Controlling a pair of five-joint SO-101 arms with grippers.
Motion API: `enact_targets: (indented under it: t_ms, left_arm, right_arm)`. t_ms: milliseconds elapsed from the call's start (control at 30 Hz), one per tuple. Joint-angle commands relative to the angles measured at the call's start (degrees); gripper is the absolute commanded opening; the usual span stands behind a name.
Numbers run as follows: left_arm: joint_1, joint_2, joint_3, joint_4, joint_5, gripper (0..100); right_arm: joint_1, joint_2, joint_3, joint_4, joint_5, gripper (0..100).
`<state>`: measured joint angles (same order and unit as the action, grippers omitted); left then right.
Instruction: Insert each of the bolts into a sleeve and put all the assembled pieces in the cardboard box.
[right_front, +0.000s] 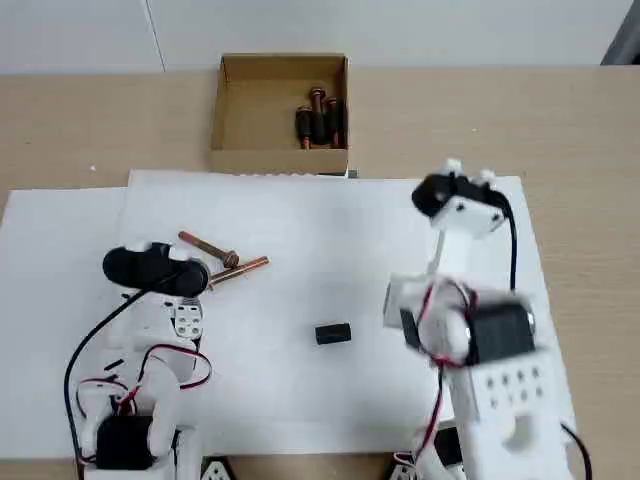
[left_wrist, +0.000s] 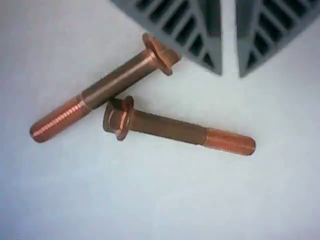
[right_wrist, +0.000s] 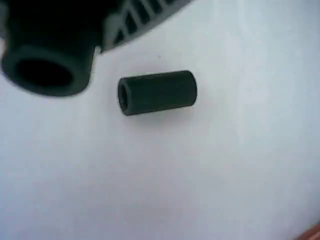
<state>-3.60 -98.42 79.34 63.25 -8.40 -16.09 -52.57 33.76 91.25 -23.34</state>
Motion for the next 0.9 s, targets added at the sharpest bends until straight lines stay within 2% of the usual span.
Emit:
enact_targets:
  t_ms: [0, 267, 867]
  left_arm:
    - [-0.44, 7.91, -7.43, 0.26, -0.62, 1]
    - [-0.35, 33.85, -24.40, 0.70, -7.56, 1]
    - [-0.09, 72.70, -46.11, 7.47, -36.75, 1]
  right_arm:
    - [1.01, -9.19, 4.84, -3.30, 2.81, 0.3]
    - [1.01, -20.09, 11.96, -4.35, 3.78, 0.3]
    - [1.01, -22.46, 14.77, -7.78, 3.69, 0.3]
